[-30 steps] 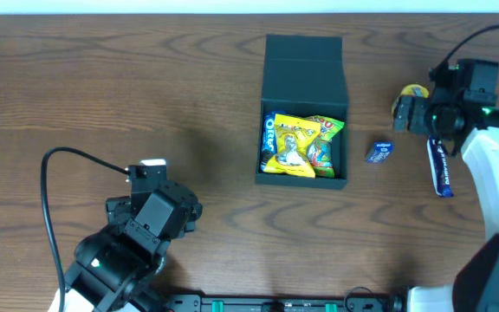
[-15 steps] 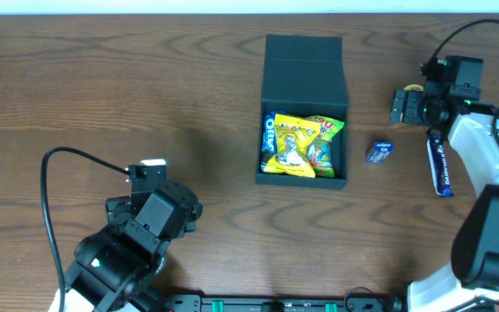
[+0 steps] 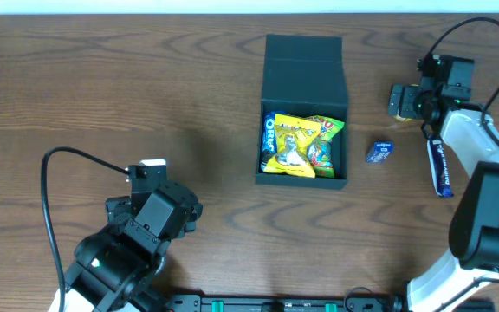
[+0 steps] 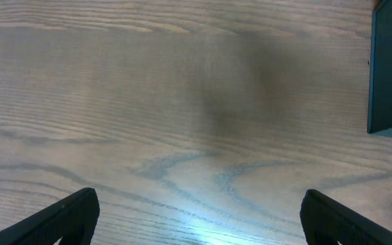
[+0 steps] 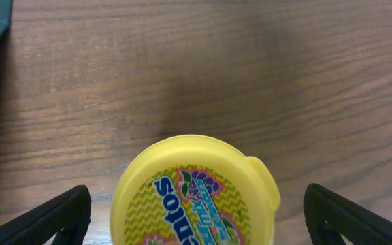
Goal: Pack container
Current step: 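Lower the right gripper onto the yellow Mentos tube and grasp it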
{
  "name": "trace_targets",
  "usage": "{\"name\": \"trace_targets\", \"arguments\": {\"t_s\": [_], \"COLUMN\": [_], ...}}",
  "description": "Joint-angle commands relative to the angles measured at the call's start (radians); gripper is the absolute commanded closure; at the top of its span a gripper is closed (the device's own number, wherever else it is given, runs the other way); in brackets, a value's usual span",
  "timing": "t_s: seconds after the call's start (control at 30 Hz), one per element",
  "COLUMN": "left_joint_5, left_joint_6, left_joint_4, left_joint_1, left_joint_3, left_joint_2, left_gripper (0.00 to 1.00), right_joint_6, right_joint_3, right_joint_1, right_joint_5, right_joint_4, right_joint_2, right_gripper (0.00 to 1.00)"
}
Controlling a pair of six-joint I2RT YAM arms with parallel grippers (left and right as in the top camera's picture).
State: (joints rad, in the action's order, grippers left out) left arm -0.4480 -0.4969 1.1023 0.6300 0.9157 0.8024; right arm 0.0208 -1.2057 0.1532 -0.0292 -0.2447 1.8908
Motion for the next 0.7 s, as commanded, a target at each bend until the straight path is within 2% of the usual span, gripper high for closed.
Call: {"name": "trace_targets", "arguments": {"t_s": [0.0,0.27,0.33,0.43,0.47,0.67], "left_joint_5": [-0.003,-0.004,-0.004,-0.004,-0.003,-0.004], "left_joint_6": [0.003,0.003,0.003,0.003,0.003,0.003], "left_joint_4": [0.004,0.004,0.004,0.004,0.004,0.004], "left_joint_1": [-0.004,-0.004,-0.004,-0.004,-0.004,-0.004], "left_joint_3": [-0.003,-0.003,-0.003,-0.003,-0.003,-0.003], "left_joint_2": [-0.001,-0.001,-0.001,-0.001,-0.001,-0.001], "left_gripper": [0.05,0.05,0.04,0.05,0.05,0.05], "right_joint_6": [0.015,0.014,0.015,0.014,0.014,0.014], "right_joint_3": [-0.019,-0.019,-0.019,-0.019,-0.019,-0.019], "right_joint_1": [-0.006,-0.011,-0.01,-0.011,-0.011,-0.011], "right_joint_5": [0.006,0.006,0.006,0.006,0.006,0.006], "right_joint_4": [0.002,0.018,0.017,0.016,0.016,0.013], "right_joint_2": [0.026,0.029,0.03,0.031,0.032,0.032], "right_gripper": [0.01,0.05,0.1,0.27,0.3,0.33]}}
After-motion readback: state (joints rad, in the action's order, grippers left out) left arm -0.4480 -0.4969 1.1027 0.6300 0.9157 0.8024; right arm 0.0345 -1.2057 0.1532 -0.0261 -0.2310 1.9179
